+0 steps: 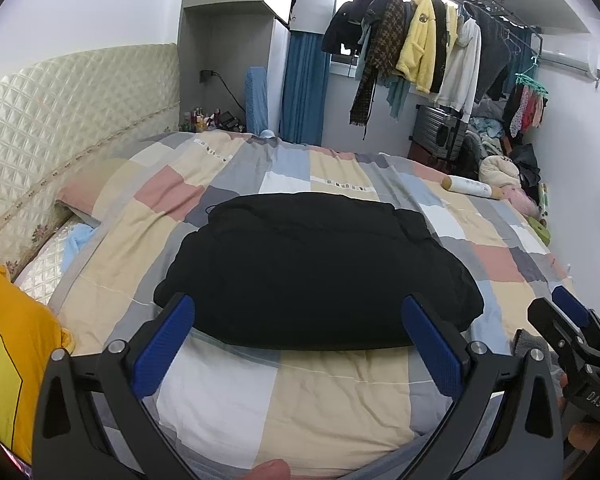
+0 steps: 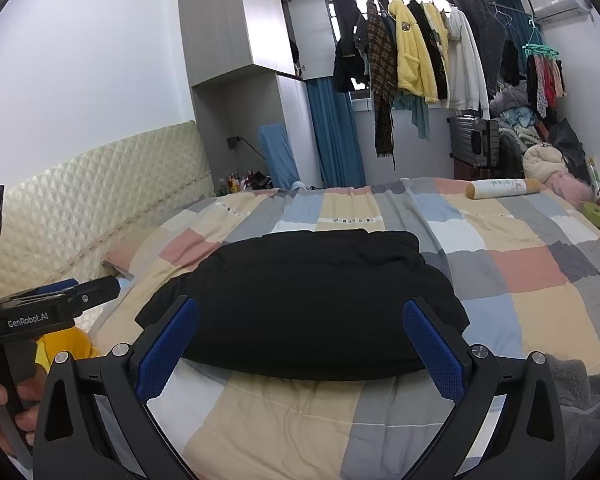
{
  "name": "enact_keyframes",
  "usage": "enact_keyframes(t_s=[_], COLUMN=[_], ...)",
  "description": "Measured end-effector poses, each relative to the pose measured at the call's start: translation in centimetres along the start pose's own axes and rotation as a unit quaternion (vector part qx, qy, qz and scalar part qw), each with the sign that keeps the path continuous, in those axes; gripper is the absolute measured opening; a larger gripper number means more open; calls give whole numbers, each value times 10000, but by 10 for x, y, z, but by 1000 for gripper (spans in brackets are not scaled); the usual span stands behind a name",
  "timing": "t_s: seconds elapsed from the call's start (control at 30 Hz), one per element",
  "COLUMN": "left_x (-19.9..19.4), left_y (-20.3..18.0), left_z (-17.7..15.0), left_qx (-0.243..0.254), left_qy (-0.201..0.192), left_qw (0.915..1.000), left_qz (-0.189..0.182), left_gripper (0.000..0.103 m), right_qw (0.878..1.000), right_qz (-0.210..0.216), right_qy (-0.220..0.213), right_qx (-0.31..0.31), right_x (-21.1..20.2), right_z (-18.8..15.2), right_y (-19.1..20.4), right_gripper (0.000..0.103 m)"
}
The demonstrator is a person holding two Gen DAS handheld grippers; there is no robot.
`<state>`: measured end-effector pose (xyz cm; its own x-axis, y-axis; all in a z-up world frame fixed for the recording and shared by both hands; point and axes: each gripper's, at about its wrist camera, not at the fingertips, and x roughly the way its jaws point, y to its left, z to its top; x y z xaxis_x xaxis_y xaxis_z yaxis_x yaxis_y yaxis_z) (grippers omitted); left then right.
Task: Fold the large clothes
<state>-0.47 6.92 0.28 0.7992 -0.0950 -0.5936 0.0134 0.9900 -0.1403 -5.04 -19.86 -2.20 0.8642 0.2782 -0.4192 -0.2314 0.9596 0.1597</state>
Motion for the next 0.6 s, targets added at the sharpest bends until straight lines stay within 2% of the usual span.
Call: enact_keyframes(t_s=[0.6], left_x=[-3], left_y=[-2], left_z=[3], left_qx=[31], left_qy=[5], left_qw=[10000], left_qz=[-7], left_gripper=[103], right_qw=[10000], right_qz=[-25], right_qy=[10], right_qx=[-59], right_x=[0], right_z=[-2], right_y=[1], right_gripper=[103])
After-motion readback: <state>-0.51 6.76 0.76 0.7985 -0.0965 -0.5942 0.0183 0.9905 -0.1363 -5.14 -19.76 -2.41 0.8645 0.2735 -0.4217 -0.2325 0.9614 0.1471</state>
